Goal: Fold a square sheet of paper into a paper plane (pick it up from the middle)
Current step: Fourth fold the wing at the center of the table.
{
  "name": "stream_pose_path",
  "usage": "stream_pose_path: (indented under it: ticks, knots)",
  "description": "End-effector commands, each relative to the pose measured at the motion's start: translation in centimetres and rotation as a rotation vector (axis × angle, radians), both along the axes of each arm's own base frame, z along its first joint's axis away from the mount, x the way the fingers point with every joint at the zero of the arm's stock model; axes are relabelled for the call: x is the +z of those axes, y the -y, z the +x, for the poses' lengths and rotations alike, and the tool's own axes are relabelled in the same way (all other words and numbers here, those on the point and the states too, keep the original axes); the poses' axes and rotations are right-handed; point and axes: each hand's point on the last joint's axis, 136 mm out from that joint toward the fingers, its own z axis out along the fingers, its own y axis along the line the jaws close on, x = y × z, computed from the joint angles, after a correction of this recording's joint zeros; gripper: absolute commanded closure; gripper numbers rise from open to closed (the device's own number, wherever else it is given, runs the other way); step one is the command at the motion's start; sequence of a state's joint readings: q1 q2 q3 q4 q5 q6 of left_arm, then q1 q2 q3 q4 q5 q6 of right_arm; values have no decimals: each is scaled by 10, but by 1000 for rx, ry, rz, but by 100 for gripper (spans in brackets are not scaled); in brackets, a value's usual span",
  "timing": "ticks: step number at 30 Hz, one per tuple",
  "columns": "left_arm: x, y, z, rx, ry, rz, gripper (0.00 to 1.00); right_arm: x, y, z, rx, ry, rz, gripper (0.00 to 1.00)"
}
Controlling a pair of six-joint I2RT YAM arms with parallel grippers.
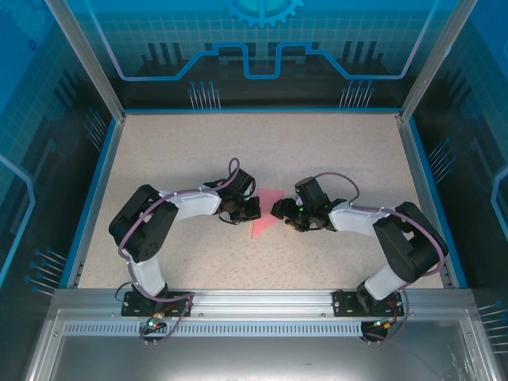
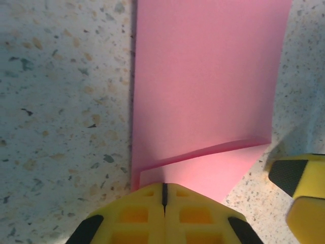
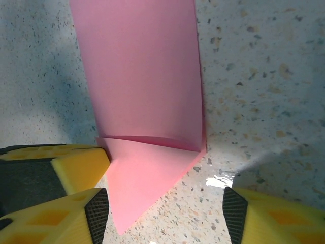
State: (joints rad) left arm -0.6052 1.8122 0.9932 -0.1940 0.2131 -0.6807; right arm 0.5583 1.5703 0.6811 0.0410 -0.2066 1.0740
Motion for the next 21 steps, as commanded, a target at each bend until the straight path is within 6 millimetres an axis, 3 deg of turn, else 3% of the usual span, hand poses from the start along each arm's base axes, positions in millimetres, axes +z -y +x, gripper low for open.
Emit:
stream_pose_path:
  ticks: [1, 15, 21]
  knots:
    - [-19, -12, -11, 20, -48, 57, 100, 14, -4, 8, -3, 51, -1, 37]
    - [-28, -22, -16, 53, -75, 96, 100, 12, -13, 14, 13, 41, 6, 53]
    - [-28, -23, -16, 57, -78, 101, 100, 6, -11, 15, -1, 19, -15, 55]
